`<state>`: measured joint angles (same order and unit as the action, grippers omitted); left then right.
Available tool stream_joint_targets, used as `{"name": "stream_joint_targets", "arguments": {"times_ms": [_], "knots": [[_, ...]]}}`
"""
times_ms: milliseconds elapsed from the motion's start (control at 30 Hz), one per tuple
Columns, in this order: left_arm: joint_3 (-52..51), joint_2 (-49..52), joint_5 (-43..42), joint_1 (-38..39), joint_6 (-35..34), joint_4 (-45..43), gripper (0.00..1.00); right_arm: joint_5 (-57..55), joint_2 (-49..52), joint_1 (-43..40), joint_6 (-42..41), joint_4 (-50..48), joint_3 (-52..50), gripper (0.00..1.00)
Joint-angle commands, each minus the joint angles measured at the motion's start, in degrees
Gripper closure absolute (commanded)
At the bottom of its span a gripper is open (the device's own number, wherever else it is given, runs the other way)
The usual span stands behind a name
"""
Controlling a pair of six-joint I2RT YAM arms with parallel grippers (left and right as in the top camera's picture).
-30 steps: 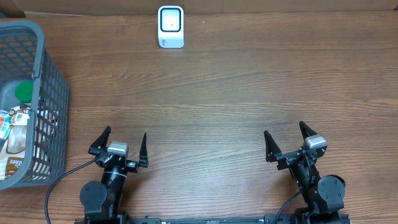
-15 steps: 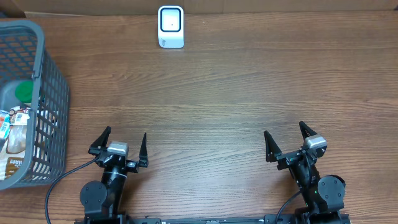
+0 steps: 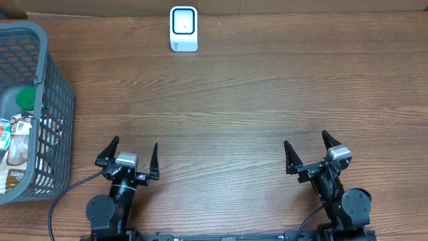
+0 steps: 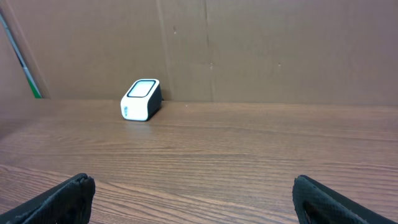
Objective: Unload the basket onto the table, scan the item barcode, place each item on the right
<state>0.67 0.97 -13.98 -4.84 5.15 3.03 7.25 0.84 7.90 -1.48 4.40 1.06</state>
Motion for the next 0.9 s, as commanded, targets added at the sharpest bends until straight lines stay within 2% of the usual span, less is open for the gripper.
{"name": "stream_joint_targets", "arguments": {"times_ms": [0,733,867], "knots": [[-0.39,-0.72,-0.46,0.37,2.19,-0.42,0.00,-0.07,-0.68,-0.24,0.04,-0.28,-0.59,0.00],[-0.09,-0.72,-0.85,0.37,2.08,-0.63,0.00,-0.07,-0.68,-0.24,0.04,-0.28,-0.59,0.00],[1.38,-0.70,-0.92,0.37,0.31,-0.35,0.00,-0.07,-0.68,-0.24,0.04,-0.28,-0.59,0.00]]}}
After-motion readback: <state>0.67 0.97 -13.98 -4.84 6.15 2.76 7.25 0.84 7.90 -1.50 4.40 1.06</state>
